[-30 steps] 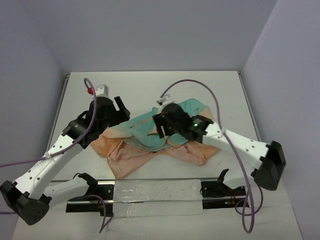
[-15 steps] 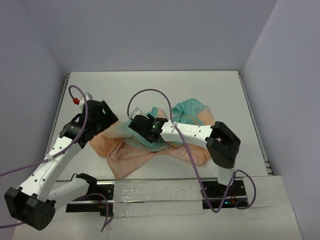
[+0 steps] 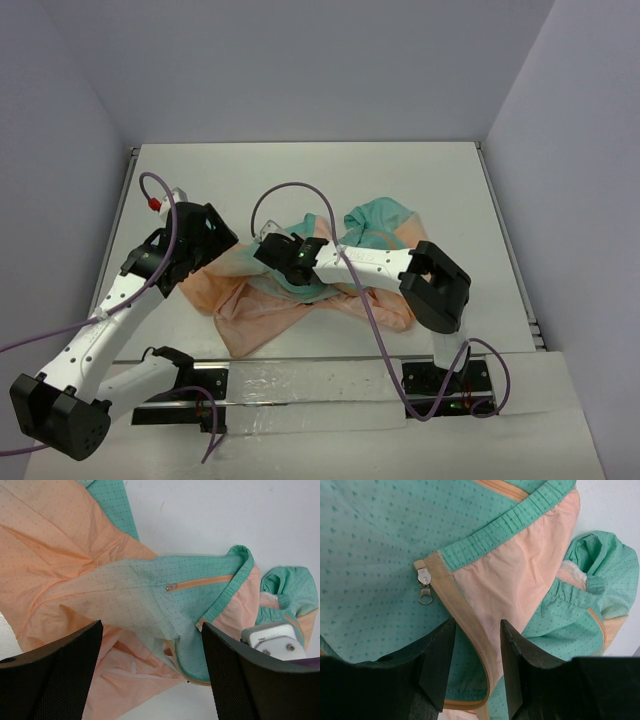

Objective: Zip up the jacket

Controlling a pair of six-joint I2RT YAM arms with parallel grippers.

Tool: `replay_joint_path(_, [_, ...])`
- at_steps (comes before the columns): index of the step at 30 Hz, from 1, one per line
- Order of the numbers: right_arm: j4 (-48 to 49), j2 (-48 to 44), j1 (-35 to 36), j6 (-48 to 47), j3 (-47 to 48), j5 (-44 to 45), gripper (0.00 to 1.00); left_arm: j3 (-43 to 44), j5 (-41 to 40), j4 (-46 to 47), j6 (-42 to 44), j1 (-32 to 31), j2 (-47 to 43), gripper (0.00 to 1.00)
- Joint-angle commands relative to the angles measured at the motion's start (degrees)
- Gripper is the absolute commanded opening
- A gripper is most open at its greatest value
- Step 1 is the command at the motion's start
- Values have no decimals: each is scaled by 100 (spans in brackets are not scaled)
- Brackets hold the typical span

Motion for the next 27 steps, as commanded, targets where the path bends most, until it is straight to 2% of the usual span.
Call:
replay_joint_path(1, [111,-14,62,-19,102,135,48,125,-1,109,43,36,-64,86])
replay_joint_path(10, [139,-134,215,-86,107,51,57,98,-12,141,69,36,-80,88])
replay_joint_path(27, [273,361,156,-96,282,521,53,-5,40,185,26,36,-169,88])
